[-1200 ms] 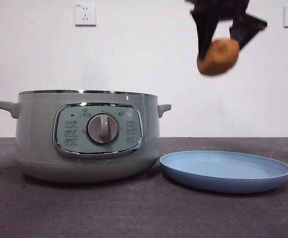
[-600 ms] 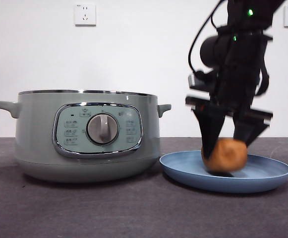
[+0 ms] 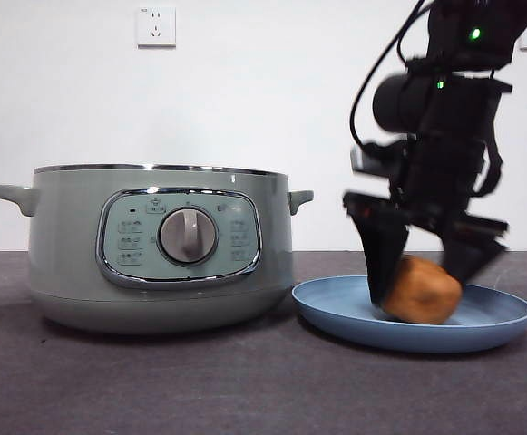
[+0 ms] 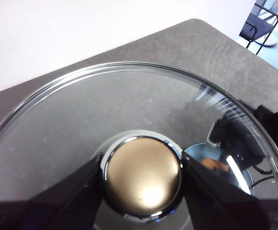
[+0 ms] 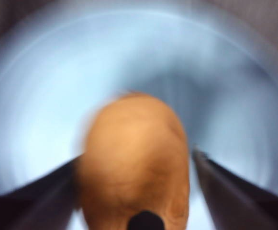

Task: Take the potato out from the steamer,put the potato on the plate,close the lid

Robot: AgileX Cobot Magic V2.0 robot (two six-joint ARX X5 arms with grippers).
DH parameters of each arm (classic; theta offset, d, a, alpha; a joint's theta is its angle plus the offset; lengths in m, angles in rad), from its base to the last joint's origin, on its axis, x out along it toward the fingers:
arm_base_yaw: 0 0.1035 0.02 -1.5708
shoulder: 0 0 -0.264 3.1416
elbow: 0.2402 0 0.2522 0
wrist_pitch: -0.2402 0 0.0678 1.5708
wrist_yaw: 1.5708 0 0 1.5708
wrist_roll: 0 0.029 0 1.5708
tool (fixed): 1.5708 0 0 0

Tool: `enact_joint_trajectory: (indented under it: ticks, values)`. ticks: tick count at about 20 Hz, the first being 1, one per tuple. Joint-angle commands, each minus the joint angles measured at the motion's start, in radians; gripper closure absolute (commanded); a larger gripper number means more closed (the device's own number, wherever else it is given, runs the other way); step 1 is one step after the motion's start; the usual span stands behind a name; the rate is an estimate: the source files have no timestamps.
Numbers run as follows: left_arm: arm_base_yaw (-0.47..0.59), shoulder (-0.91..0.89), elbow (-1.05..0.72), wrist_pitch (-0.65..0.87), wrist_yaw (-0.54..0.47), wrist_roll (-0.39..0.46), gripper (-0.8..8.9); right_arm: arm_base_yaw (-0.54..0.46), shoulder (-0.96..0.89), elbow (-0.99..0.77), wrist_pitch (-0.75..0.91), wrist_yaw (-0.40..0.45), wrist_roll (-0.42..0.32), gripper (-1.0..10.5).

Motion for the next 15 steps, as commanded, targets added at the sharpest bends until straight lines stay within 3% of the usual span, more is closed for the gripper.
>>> enact_joint_trajectory:
  ticks: [1, 15]
  values:
    - [-0.003, -0.013, 0.013, 0.043, 0.014, 0.004, 8.21, 0.004, -0.018, 0.004, -0.023, -0.001, 0.013, 4.4]
    - [-0.074, 0.082, -0.009, 0.098, 0.008, 0.012, 8.21, 0.003, -0.726, 0.015, -0.045, 0.003, 0.023, 4.4]
